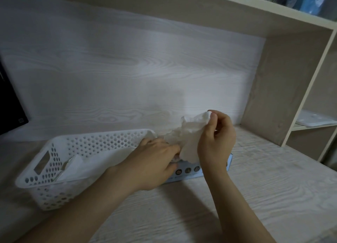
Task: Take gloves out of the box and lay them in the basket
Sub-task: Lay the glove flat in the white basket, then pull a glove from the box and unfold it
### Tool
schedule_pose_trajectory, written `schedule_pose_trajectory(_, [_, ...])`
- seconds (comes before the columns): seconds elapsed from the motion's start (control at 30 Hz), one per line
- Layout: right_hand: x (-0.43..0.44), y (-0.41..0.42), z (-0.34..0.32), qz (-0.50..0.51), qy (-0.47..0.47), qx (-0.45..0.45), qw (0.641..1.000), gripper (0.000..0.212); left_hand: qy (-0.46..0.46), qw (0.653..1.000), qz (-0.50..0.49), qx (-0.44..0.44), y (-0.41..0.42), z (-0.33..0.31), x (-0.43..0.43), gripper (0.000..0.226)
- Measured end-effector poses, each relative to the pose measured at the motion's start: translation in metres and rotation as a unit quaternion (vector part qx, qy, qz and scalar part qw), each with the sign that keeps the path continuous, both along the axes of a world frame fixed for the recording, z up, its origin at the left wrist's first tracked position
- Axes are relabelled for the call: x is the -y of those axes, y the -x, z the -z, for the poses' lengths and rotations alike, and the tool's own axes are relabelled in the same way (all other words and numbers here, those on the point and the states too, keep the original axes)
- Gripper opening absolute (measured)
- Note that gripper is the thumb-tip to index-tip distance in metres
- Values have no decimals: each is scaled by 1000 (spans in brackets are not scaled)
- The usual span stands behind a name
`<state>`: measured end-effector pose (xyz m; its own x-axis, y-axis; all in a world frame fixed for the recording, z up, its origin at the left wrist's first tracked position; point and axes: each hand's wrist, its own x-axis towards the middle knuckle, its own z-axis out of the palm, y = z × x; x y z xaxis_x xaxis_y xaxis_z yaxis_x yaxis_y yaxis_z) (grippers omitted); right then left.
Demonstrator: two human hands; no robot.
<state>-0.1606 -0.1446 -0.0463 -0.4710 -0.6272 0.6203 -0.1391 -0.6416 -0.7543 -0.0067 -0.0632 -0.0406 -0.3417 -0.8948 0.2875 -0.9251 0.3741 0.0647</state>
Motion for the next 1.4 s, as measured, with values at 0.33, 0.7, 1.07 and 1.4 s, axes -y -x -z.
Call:
schedule_pose_trajectory(0.33, [-16, -3, -8, -33, 52, 6, 998, 16, 39, 962, -9, -268, 1, -16, 5, 32])
schedule_pose_trajectory(0.7, [-35, -18, -12, -284, -47, -6, 958, 20, 86, 845, 54, -525, -7, -39, 3, 14])
schedule_pose_trajectory(1.07, [-42, -17, -18, -340, -118, -43, 932, 25, 70, 842, -15, -535, -13, -40, 4, 7])
schedule_pose_trajectory(1.4, [-40, -16, -12, -391, -96, -162, 901, 24, 26, 838, -16, -545, -23, -56, -8, 9])
